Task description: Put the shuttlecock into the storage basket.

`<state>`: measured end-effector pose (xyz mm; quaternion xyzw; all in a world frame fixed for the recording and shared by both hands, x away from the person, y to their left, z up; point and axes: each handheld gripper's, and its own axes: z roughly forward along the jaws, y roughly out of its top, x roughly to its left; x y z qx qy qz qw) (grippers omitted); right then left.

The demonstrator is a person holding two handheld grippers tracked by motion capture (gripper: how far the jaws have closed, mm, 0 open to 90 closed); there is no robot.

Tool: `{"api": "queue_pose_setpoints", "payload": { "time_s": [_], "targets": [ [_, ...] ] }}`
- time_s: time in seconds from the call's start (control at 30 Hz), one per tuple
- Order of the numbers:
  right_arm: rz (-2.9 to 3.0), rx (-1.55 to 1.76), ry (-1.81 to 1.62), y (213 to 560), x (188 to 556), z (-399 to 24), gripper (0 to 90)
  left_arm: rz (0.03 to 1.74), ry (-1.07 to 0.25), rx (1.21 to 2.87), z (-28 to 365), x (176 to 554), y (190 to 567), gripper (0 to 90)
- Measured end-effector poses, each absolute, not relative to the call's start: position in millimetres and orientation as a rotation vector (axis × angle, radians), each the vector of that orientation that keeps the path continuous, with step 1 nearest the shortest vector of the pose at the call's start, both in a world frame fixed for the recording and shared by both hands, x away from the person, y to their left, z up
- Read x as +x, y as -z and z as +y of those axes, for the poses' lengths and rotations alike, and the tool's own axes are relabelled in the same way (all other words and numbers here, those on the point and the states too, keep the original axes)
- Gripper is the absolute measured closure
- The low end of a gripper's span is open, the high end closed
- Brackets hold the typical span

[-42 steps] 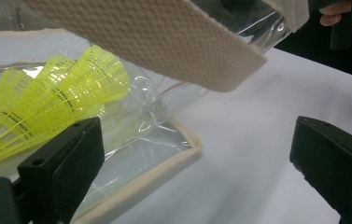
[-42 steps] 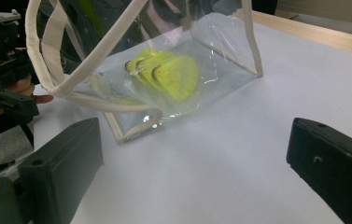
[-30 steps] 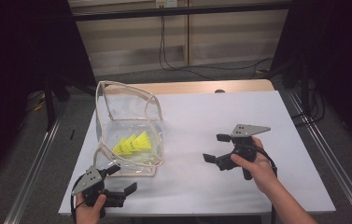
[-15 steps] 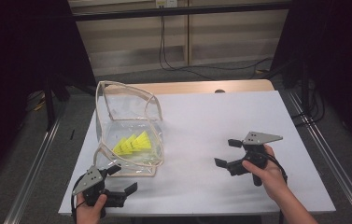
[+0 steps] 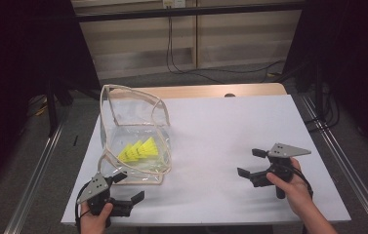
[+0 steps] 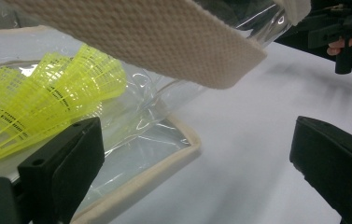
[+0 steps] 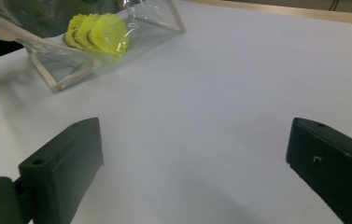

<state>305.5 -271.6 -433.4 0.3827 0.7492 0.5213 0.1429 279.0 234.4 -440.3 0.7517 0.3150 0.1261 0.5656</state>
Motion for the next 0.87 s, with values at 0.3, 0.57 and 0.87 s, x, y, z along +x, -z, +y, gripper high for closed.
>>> {"api": "queue_pose_setpoints", "payload": {
  "time_s": [0.3,0.57,0.87],
  "targets": [
    [2.088,1.168,-1.482,443.1,292.5,-304.0,3.5,0.744,-0.295,1.769,233.3,278.8,440.0,3.2],
    [2.050,1.190,-1.465,449.0,279.2,-325.6,3.0,0.742,-0.297,1.777,233.1,279.2,440.1,3.2],
    [1.975,1.235,-1.461,455.0,269.4,-341.5,2.6,0.745,-0.301,1.789,231.9,278.7,439.8,3.2]
  ]
}}
